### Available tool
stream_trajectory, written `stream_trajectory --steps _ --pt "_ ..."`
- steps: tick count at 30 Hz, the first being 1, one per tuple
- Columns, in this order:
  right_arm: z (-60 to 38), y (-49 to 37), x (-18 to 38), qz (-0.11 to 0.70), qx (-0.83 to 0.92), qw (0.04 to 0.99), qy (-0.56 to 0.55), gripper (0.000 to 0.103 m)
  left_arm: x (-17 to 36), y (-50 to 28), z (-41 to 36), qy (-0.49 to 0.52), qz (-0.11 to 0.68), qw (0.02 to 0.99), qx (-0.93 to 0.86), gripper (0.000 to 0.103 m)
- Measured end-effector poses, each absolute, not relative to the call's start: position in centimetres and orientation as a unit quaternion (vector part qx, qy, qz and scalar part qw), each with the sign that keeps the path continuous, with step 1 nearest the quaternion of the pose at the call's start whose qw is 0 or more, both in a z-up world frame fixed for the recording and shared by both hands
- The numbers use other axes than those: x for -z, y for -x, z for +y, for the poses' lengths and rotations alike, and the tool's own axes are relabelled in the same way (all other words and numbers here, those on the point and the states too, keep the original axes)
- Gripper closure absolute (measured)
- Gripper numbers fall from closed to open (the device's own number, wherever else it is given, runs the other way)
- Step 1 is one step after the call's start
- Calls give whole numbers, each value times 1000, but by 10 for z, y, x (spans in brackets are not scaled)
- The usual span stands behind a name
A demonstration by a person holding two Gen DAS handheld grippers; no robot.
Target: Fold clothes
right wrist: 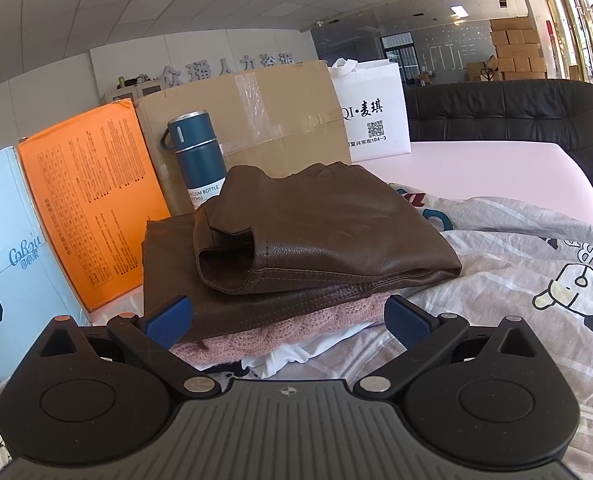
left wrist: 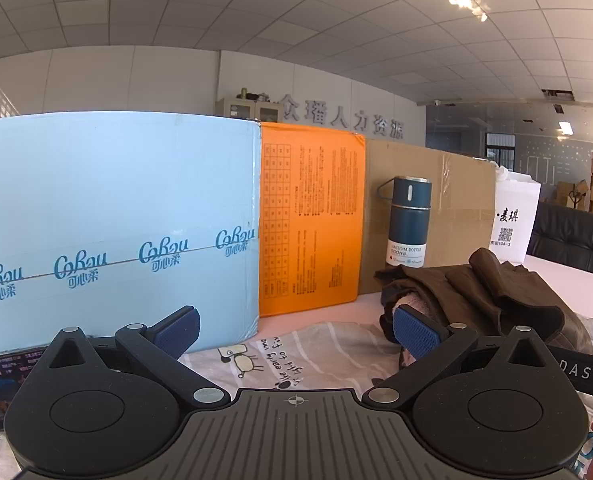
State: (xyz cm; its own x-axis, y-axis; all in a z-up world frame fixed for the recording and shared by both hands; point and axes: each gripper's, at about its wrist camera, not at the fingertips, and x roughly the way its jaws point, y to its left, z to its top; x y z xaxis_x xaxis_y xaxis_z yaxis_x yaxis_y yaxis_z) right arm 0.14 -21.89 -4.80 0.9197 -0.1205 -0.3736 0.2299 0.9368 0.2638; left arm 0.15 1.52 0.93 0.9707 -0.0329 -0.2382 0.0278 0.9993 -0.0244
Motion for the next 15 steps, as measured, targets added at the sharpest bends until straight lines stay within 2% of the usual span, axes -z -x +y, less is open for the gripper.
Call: stream_trajectory --steps 15 --pt "-218 -2 49 181 89 968 -151 0 -9 -1 14 9 120 993 16 0"
